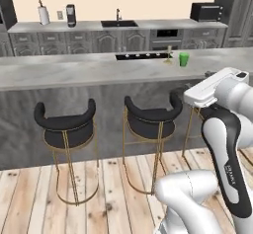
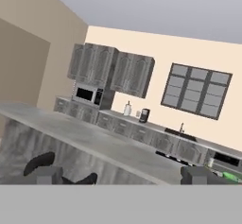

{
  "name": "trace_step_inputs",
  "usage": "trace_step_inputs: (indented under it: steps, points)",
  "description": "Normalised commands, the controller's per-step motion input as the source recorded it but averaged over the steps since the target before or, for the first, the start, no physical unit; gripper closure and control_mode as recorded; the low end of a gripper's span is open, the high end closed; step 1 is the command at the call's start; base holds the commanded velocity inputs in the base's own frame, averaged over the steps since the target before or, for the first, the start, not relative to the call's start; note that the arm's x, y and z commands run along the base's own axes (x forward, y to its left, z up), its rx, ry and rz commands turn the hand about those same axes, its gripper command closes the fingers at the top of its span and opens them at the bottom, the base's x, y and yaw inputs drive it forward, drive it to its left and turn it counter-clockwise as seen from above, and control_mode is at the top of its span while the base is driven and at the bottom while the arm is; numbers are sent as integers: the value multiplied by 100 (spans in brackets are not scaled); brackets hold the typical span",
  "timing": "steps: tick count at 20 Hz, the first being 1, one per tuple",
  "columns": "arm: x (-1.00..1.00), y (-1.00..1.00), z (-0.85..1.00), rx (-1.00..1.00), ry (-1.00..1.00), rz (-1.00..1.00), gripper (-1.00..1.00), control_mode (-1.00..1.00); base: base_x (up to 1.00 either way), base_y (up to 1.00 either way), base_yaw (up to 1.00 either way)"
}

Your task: Open the cabinet directly in front. Then move the liquor and the cup to the dining counter with the candle on it.

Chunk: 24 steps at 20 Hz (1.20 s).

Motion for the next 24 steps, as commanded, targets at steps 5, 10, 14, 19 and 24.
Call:
trace_step_inputs:
  steps: [5,10,14,19,24]
  points:
    - [0,0,0,0,0,0,-100,100,-1,100,0]
    - [0,0,0,0,0,0,-100,100,0,100,0]
    - [0,0,0,0,0,0,-100,100,0,100,0]
    - [0,0,0,0,0,0,-100,100,0,100,0]
    - [0,0,0,0,0,0,-100,100,0,100,0]
